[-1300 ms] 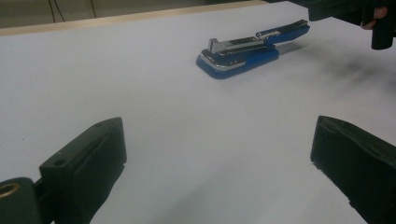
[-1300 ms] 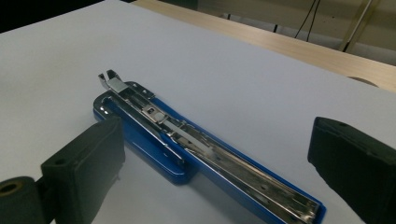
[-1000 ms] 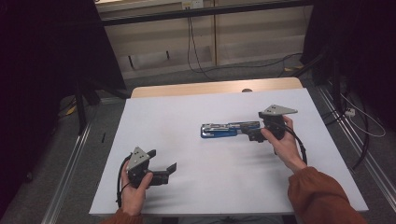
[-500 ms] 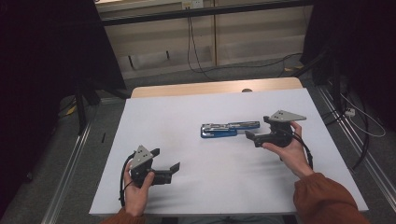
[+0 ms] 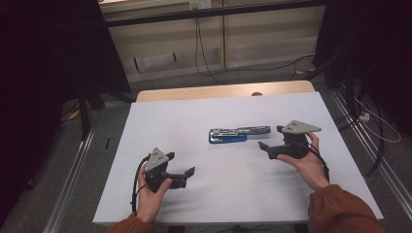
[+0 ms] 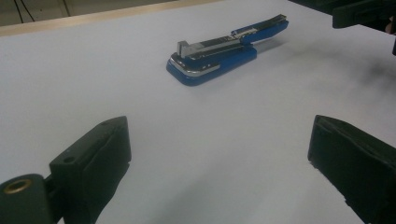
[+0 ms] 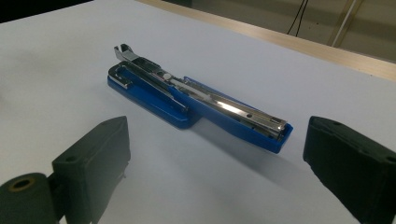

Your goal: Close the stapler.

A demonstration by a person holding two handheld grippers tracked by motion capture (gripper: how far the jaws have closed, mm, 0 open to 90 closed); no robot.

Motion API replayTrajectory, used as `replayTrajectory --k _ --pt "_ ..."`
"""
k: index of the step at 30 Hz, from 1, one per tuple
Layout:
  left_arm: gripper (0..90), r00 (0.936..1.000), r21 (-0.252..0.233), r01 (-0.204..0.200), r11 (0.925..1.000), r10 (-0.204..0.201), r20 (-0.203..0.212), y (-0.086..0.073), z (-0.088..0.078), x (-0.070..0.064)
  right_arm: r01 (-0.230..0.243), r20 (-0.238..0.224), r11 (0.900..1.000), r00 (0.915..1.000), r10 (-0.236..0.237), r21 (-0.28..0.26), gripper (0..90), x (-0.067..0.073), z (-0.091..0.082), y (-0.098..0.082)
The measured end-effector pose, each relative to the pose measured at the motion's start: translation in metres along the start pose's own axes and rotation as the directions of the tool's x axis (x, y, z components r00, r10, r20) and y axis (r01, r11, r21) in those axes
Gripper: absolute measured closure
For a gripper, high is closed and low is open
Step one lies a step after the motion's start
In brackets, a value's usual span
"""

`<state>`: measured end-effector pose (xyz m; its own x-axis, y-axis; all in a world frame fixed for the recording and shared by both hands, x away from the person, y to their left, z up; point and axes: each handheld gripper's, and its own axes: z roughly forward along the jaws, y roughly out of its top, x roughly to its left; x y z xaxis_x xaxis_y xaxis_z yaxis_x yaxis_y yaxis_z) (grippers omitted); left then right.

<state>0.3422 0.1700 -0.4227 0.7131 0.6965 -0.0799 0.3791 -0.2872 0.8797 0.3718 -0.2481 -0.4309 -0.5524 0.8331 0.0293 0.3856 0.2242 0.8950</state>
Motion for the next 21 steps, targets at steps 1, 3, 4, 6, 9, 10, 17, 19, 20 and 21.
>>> replayTrajectory --k 1,3,4,6,9,10,17,19,20,21 --pt "5.9 1.0000 -0.003 0.004 1.0000 -0.004 -0.009 0.001 0.002 -0.001 -0.006 -0.001 1.000 1.0000 0.006 0.000 7.2 0.000 -0.001 -0.001" --pt "5.2 0.9996 -0.002 0.005 1.0000 -0.005 -0.028 0.003 0.005 -0.001 -0.013 0.001 1.000 0.9999 0.013 0.003 7.5 -0.002 -0.003 -0.002" --pt "5.4 0.9998 0.005 0.007 1.0000 -0.007 -0.018 0.004 0.007 -0.001 -0.018 0.009 1.000 0.9998 0.018 0.000 7.7 -0.003 -0.004 -0.002" --pt "5.2 0.9999 0.000 -0.002 1.0000 0.002 -0.016 0.005 0.010 -0.001 -0.017 0.025 1.000 0.9995 0.017 -0.008 7.8 -0.004 -0.008 -0.002" --pt "4.3 0.9998 -0.008 -0.010 0.9999 0.010 -0.016 0.008 0.017 0.000 -0.011 0.034 1.000 0.9993 0.011 -0.010 8.6 -0.006 -0.012 -0.005" --pt "4.3 1.0000 -0.008 0.006 1.0000 -0.006 -0.007 0.009 0.020 0.001 -0.010 0.039 1.000 0.9992 0.010 -0.005 9.4 -0.007 -0.013 -0.006" --pt "4.2 0.9999 -0.036 0.013 0.9993 -0.013 0.002 0.026 0.042 0.003 -0.019 0.059 0.999 0.9981 0.018 0.029 15.8 -0.012 -0.014 -0.006" --pt "4.3 0.9992 -0.041 0.040 0.9984 -0.039 0.005 0.028 0.048 0.006 -0.016 0.076 0.999 0.9970 0.013 0.043 15.9 -0.012 -0.013 -0.006" --pt "4.8 0.9995 -0.043 0.030 0.9987 -0.030 -0.010 0.029 0.050 0.006 -0.018 0.075 0.999 0.9971 0.015 0.041 15.9 -0.013 -0.013 -0.007" --pt "5.2 0.9996 -0.040 -0.001 0.9992 -0.001 -0.027 0.031 0.054 0.007 -0.023 0.072 0.999 0.9972 0.020 0.040 15.9 -0.013 -0.012 -0.007"
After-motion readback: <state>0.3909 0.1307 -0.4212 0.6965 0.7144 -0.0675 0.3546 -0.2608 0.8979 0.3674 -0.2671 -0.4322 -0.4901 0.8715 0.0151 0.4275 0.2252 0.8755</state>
